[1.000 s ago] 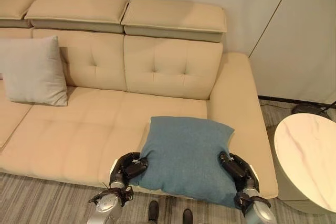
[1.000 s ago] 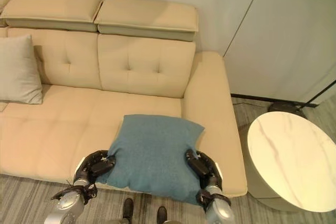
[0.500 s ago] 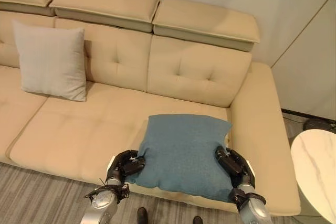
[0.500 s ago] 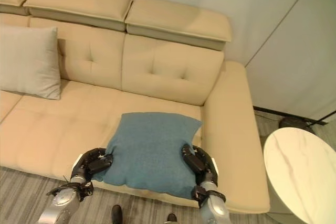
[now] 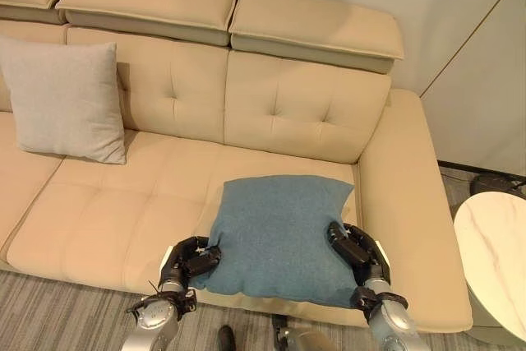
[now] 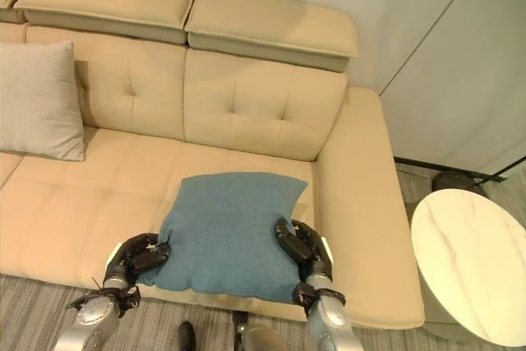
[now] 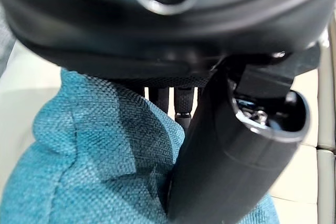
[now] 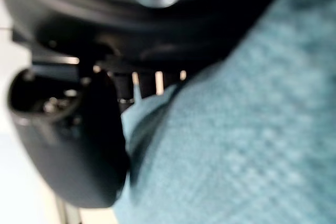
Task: Pick up all the scattered cushions and arrange them neatly on the sofa.
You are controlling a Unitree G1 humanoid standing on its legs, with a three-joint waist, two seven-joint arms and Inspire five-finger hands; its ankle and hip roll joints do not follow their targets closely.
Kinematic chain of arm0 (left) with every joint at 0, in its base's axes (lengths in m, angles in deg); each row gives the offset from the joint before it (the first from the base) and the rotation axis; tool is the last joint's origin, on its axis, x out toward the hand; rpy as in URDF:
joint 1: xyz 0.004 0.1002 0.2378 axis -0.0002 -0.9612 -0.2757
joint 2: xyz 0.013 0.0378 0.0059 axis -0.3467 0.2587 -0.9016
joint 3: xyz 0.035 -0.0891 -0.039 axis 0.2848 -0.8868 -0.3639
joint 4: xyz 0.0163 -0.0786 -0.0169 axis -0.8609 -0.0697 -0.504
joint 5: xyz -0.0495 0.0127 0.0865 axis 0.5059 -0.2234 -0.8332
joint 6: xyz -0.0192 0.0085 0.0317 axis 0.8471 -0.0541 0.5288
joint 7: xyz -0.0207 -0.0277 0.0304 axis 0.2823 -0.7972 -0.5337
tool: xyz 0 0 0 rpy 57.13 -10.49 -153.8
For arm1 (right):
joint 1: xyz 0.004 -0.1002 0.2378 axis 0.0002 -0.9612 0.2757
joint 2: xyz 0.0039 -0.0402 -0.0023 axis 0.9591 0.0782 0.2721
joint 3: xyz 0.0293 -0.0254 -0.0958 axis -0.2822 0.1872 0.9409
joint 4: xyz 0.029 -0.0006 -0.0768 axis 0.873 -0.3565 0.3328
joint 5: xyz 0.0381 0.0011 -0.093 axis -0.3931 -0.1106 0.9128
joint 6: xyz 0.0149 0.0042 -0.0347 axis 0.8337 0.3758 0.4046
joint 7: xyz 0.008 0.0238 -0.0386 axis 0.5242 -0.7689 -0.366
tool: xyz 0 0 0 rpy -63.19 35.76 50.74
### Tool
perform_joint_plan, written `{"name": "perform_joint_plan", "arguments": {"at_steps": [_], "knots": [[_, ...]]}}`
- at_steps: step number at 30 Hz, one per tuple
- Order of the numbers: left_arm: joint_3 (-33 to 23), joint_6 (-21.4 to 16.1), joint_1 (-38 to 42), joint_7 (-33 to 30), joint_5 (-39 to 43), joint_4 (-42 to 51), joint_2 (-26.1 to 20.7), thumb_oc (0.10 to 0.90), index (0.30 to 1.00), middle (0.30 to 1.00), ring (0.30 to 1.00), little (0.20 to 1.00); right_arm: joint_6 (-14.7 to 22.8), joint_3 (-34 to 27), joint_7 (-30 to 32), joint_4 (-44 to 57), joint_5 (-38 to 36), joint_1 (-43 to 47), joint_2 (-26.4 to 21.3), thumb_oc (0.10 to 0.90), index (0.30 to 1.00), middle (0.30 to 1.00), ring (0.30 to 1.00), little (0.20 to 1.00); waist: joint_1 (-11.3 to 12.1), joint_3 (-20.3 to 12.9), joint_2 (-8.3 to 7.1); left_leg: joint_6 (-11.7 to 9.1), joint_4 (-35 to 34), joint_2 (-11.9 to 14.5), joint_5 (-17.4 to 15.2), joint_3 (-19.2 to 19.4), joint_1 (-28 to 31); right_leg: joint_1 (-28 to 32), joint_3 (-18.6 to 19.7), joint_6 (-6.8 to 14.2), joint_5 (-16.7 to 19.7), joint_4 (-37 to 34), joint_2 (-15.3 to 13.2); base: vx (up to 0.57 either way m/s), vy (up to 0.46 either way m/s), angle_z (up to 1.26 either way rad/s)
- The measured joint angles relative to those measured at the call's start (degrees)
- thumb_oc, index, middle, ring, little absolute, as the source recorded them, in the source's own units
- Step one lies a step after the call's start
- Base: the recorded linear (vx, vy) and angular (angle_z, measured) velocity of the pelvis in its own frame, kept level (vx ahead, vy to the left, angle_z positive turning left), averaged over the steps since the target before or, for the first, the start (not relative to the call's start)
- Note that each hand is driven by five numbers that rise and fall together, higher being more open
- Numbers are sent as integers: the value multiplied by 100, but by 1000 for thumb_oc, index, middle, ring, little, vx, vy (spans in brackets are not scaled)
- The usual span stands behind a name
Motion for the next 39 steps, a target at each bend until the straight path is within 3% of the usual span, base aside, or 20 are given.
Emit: {"name": "perform_joint_plan", "arguments": {"at_steps": [2,5,7,8,9,12,14,15,16,17,21,26,31,39], "knots": [[46,0,18,26,-8,39,87,400,300,300,300,300,0,-126,0,2,4,-20,-38,400,300,300,300,300,-111,-17,22,-146,197,47,-39,-91,-83,118,-74,-12,-13,-104,21,87,-69,37],[38,-1,77,63,-12,50,109,400,300,300,300,300,7,-167,-1,14,44,32,-95,400,300,300,300,300,-93,-31,-89,-390,1456,-87,-254,-168,-678,151,27,-71,-73,-104,-143,46,-24,1],[25,-2,122,63,-22,54,101,400,300,300,300,300,5,-168,1,28,95,73,-106,400,300,300,300,300,-50,-3,-149,-373,2117,-130,-458,-174,-1060,151,117,-208,-36,-100,-232,124,45,-23],[25,-1,123,63,-52,57,95,400,300,300,300,300,7,-178,3,47,156,76,-133,400,300,300,300,300,16,-10,-134,-311,2062,-124,-577,-297,-1096,172,216,-200,-66,-101,-256,148,58,-51],[31,-1,130,62,-123,91,81,400,300,300,300,300,6,-211,15,37,282,81,-154,400,300,300,300,300,57,-20,-117,-257,1438,-194,-571,-480,-1037,197,384,-161,-141,-100,-254,86,45,-47],[27,-1,223,60,-273,108,68,400,300,300,300,300,5,-240,84,34,482,92,-204,400,300,300,300,300,23,-26,-104,-211,841,-143,-364,-755,-1153,247,488,-111,-187,-103,-206,153,69,-34],[56,-1,220,61,-459,126,121,400,300,300,300,300,5,-282,127,30,588,49,-289,400,300,300,300,300,-45,-99,73,-149,433,10,9,-757,-1052,316,500,-63,-227,-104,-26,148,99,-27],[66,0,219,61,-478,147,112,400,300,300,300,300,5,-301,129,23,626,41,-302,400,300,300,300,300,-78,-101,108,-125,317,42,283,-764,-961,352,545,-27,-258,-104,22,172,143,-33],[65,1,183,60,-519,261,34,400,300,300,300,300,7,-305,132,23,635,37,-281,400,300,300,300,300,-104,-128,42,-104,39,28,519,-668,-793,369,634,58,-307,-104,-27,106,96,-25],[101,1,218,62,-606,373,-103,400,300,300,300,300,14,-340,136,32,644,22,-265,400,300,300,300,300,-191,-134,-16,-35,-8,-82,510,-608,-763,362,667,111,-328,-105,-145,105,96,-24],[32,0,231,31,-878,810,-411,400,300,300,300,300,14,-239,157,34,830,55,-256,400,300,300,300,300,-163,-150,-44,2,-3,-311,490,-399,-737,304,818,297,-344,-105,-399,-11,49,-24],[-186,-17,427,-177,-1304,981,-610,400,300,300,300,300,15,-1,322,32,1149,338,-159,400,300,300,300,300,-84,-157,-47,62,-7,-337,444,-306,-909,91,910,335,-334,-107,-430,-88,12,-9],[-8,-24,1291,-707,-1636,972,-677,400,300,300,300,300,51,-104,950,25,1765,1194,-219,400,300,300,300,300,-51,-167,-20,66,-5,-259,596,-450,-1713,-648,766,350,-211,-104,-338,-88,15,10],[267,-64,2609,-1752,-2115,964,-520,400,300,300,300,300,124,-57,2179,22,2807,2575,-477,400,300,300,300,300,17,-165,43,33,-1,-249,722,-476,-2325,-1255,744,341,-134,-103,-327,-39,-2,2]]}}
